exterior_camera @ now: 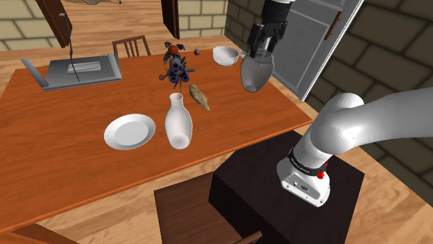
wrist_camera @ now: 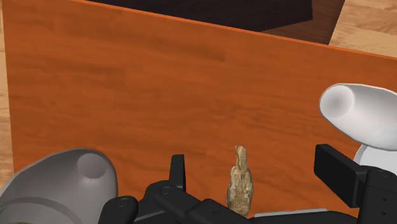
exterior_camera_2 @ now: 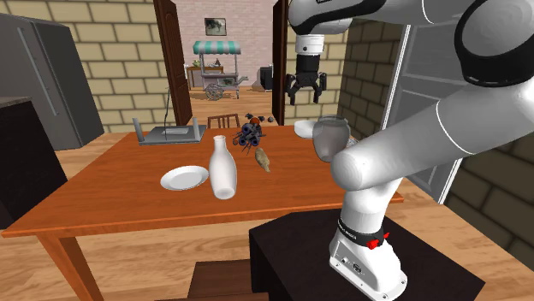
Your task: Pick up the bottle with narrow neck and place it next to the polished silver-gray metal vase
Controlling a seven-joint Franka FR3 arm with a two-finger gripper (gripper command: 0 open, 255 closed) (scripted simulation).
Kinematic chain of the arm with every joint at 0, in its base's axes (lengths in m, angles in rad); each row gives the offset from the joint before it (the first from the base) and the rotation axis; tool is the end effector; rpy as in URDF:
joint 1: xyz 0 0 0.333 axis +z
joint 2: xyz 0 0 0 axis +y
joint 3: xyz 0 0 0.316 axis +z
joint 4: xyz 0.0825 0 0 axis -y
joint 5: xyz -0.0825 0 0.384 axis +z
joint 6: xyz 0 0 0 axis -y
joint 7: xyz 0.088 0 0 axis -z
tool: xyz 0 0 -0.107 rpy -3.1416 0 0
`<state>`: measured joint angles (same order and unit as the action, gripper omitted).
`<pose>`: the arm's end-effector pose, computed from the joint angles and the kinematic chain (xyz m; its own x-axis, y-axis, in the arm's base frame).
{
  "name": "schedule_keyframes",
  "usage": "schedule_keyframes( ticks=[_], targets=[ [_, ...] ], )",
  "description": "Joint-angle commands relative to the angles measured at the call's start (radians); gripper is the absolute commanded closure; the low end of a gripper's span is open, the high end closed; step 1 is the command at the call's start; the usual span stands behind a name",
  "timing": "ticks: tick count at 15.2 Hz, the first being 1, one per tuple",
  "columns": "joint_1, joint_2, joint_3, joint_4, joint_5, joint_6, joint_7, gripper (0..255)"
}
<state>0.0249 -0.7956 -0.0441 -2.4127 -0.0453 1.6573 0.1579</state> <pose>0.3117 -0.0139 0.5740 0.9862 -0.1605 0.0414 -0.1609 -0.9869 0.0073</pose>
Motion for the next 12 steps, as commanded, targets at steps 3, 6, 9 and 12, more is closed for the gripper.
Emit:
schedule_keyframes(
  ticks=[3, 6, 9, 12],
  targets=[
    [0.017, 0.029, 0.036, -0.008, 0.026, 0.035, 0.039, 0],
    [0.043, 0.081, 0.090, -0.010, 0.061, 0.088, 0.096, 0],
    [0.066, 0.143, 0.143, -0.002, 0.091, 0.142, 0.152, 0],
    [0.086, 0.214, 0.195, 0.017, 0.115, 0.195, 0.207, 0]
  ],
)
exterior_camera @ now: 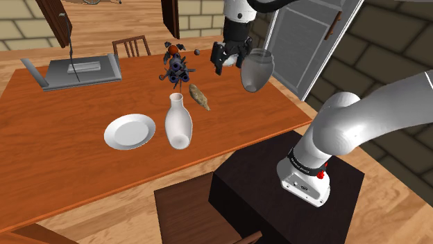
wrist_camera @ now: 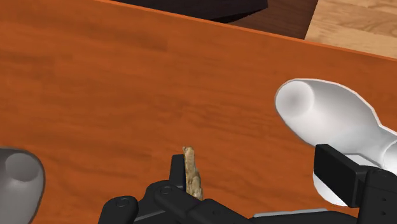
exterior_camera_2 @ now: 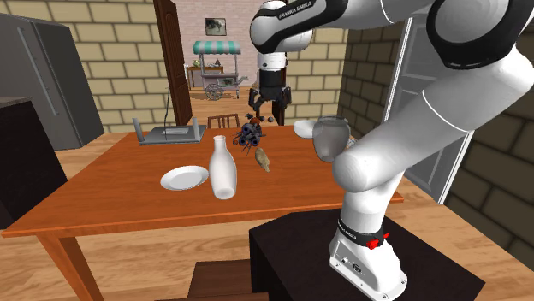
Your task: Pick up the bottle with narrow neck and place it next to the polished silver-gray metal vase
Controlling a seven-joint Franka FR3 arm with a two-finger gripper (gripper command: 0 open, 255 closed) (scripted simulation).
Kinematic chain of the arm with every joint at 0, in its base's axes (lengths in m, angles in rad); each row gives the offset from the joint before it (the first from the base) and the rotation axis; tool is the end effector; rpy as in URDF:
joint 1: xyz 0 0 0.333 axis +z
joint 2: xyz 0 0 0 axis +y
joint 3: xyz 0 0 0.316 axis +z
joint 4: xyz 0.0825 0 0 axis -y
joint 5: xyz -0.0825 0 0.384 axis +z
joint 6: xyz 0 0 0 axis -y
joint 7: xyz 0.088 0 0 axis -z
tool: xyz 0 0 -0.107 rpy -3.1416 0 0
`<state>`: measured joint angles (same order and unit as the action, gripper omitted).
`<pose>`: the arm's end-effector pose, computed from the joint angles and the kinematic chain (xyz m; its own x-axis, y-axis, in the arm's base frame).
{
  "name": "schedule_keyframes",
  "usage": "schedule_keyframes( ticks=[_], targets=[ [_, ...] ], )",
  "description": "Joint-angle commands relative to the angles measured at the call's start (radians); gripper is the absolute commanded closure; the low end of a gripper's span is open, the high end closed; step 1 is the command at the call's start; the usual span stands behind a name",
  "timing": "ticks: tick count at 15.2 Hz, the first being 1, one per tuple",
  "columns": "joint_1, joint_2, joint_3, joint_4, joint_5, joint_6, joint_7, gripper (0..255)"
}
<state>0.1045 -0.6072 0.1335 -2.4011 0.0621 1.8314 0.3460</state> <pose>0.3602 0.0988 0.5291 0.9888 -0.1447 0.0372 -0.1449 -0.9894 0.0031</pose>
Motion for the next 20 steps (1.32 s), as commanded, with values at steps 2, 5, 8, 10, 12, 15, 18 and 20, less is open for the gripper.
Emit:
schedule_keyframes(
  ticks=[2, 5, 8, 10, 12, 15, 18, 20],
  targets=[
    [0.018, 0.077, 0.052, 0.024, 0.019, 0.055, 0.056, 0],
    [0.033, 0.161, 0.103, 0.061, 0.029, 0.104, 0.112, 0],
    [0.045, 0.251, 0.152, 0.108, 0.028, 0.148, 0.170, 0],
    [0.052, 0.314, 0.183, 0.146, 0.020, 0.174, 0.211, 0],
    [0.058, 0.380, 0.213, 0.187, 0.006, 0.198, 0.253, 0],
    [0.066, 0.453, 0.242, 0.224, -0.016, 0.231, 0.298, 0],
    [0.067, 0.469, 0.244, 0.198, -0.021, 0.271, 0.303, 0],
    [0.066, 0.480, 0.246, 0.182, -0.025, 0.299, 0.306, 0]
  ],
)
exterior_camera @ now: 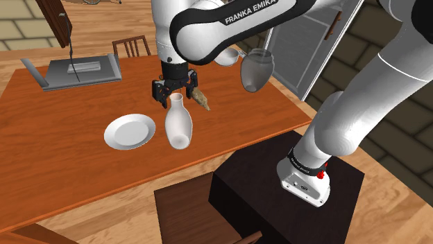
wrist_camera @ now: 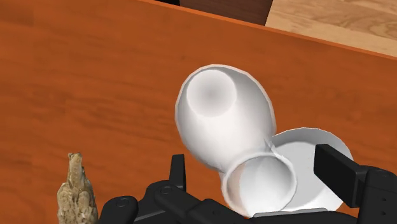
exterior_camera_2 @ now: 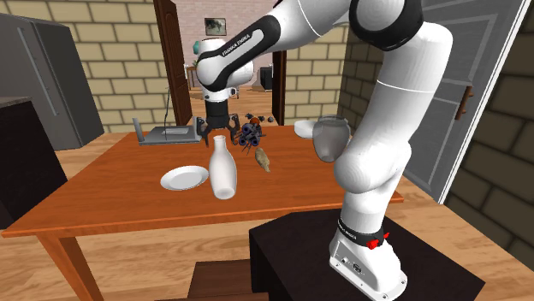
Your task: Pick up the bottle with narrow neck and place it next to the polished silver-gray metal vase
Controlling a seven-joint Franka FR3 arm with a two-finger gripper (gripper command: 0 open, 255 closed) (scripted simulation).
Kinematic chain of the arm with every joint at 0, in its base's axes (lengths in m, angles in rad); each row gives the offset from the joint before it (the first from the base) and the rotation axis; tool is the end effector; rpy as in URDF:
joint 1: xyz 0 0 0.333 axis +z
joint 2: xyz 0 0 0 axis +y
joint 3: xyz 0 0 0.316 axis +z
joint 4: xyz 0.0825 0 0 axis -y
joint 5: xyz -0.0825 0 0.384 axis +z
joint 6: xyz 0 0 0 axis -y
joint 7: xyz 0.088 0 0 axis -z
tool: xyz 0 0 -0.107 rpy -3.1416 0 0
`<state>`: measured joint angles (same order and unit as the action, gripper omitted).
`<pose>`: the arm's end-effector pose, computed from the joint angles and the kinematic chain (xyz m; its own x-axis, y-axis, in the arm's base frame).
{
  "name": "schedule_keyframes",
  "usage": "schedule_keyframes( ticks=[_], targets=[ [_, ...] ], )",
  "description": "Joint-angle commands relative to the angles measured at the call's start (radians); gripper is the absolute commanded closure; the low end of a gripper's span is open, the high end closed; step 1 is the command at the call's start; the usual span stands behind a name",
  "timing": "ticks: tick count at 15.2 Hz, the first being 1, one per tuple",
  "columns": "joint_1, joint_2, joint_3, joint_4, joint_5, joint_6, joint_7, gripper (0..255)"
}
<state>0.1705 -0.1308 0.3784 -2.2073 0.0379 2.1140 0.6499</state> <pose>0.4319 0.2702 0.4348 0.9920 -0.1221 0.0322 -0.1220 -0.9925 -0.0054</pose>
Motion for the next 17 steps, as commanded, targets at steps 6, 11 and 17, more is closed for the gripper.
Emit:
schedule_keyframes(
  ticks=[6, 11, 17],
  targets=[
    [0.000, 0.014, 0.003, -0.024, -0.005, 0.037, 0.005, 0],
    [0.000, 0.014, 0.003, -0.024, -0.005, 0.037, 0.005, 255],
    [0.000, 0.013, 0.002, -0.024, -0.005, 0.038, 0.005, 255]
  ],
)
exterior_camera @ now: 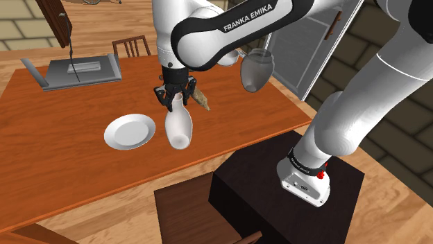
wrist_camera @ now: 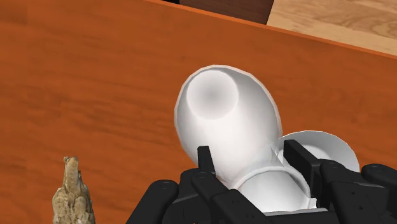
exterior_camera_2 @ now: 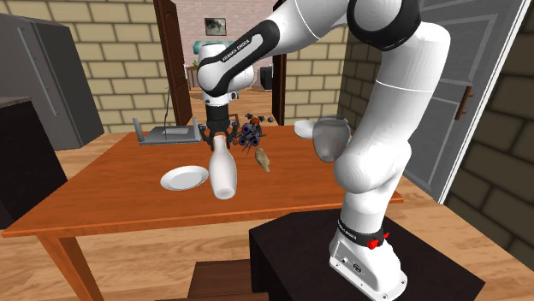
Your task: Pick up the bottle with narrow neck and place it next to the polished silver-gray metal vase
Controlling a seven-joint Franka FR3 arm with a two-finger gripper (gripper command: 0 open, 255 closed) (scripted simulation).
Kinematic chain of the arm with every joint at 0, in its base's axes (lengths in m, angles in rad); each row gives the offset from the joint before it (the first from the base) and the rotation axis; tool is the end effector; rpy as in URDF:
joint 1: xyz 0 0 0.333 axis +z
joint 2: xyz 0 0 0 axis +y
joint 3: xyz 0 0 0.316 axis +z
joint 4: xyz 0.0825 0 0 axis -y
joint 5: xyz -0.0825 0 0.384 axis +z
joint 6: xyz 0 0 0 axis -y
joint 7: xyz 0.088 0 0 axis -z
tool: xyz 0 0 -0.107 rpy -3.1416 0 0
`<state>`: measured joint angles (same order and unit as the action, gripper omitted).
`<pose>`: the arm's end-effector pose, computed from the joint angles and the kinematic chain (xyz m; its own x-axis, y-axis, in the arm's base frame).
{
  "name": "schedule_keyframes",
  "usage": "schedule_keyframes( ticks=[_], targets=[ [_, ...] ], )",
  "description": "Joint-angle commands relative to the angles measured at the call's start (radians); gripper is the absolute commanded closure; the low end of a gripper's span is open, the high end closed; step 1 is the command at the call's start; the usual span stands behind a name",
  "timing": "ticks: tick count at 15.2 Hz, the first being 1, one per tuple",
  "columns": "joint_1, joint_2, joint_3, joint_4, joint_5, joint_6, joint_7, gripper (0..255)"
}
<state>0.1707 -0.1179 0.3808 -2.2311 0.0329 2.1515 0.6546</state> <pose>0.4315 0.2701 0.4210 0.9919 -0.1222 0.0337 -0.1221 -0.9925 -0.0061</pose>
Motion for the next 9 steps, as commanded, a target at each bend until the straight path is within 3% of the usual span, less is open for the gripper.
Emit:
schedule_keyframes(
  ticks=[1, 9],
  targets=[
    [0.000, 0.001, 0.000, 0.000, 0.000, 0.000, 0.000, 255],
    [0.000, -0.030, -0.005, 0.052, 0.011, -0.082, -0.010, 255]
  ],
)
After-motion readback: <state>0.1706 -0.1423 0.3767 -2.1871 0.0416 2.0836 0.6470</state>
